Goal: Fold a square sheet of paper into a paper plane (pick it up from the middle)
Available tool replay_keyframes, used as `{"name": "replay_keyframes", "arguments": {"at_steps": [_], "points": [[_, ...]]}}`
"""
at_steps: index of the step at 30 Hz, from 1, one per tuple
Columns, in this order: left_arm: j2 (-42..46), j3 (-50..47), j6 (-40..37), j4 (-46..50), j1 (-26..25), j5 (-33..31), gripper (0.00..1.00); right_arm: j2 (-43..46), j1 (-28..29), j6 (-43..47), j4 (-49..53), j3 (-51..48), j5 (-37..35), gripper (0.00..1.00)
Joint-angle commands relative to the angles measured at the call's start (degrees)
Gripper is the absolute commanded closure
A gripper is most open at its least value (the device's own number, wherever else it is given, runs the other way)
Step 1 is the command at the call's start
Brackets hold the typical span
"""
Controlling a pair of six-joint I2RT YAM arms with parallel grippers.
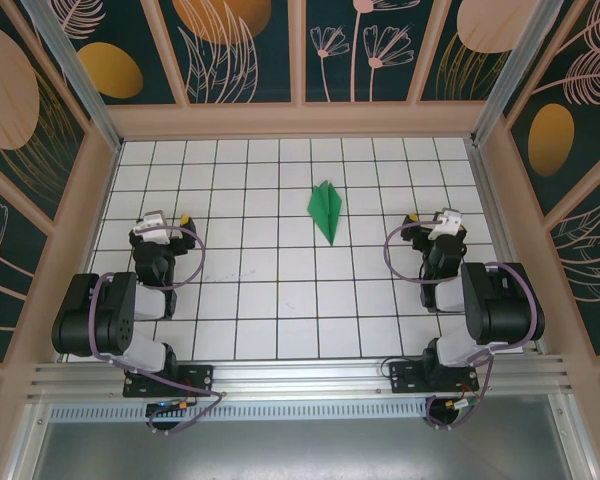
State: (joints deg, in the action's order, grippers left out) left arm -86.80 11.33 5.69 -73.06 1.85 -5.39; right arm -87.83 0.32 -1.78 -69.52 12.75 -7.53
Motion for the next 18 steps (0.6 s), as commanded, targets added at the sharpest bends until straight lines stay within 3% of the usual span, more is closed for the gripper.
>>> {"name": "replay_keyframes", "arguments": {"at_steps": [1, 18], "points": [[-0.31, 0.89, 0.81, -2.56, 0.26, 1.28, 0.01, -0.45, -0.58, 0.17, -3.77, -0.36, 1.11, 0.01], [-0.56, 2.29, -1.11, -0.08, -1.23, 0.64, 0.01, -0.47, -0.60, 0.31, -4.01, -0.57, 1.48, 0.01]]}}
